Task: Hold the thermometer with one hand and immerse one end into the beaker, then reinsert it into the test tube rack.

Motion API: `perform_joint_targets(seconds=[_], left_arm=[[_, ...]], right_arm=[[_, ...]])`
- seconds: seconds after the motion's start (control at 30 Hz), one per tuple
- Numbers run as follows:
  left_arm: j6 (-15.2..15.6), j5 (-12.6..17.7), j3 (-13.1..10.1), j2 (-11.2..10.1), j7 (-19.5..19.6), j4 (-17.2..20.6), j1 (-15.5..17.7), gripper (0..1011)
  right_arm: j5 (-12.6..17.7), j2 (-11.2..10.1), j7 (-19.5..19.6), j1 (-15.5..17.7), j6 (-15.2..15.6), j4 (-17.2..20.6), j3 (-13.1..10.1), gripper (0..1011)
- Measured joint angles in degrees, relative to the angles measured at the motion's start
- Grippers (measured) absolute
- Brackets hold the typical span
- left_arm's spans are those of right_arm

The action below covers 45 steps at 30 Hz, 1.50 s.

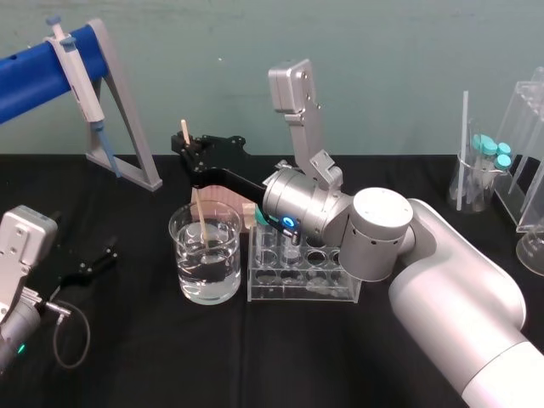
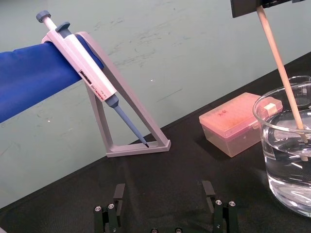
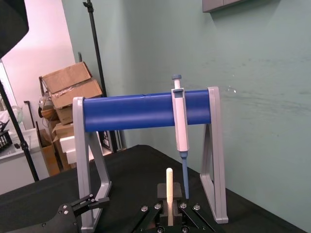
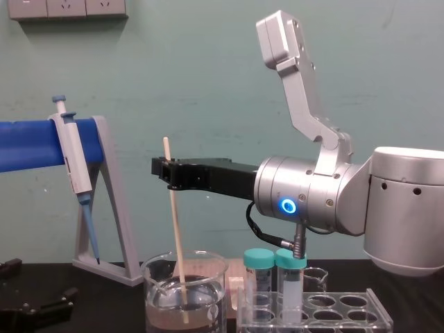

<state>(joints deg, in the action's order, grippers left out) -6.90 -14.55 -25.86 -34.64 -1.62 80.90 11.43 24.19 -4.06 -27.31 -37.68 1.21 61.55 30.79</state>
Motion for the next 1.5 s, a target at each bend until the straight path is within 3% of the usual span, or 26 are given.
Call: perform_joint_targets(seconds=[1.5], left_arm=[[0.0, 0.0, 0.0, 0.0, 0.0, 0.0, 0.0, 1004]], right_arm=[[-0.1, 0.1, 0.1, -0.2, 0.4, -0.2, -0.1, 53]])
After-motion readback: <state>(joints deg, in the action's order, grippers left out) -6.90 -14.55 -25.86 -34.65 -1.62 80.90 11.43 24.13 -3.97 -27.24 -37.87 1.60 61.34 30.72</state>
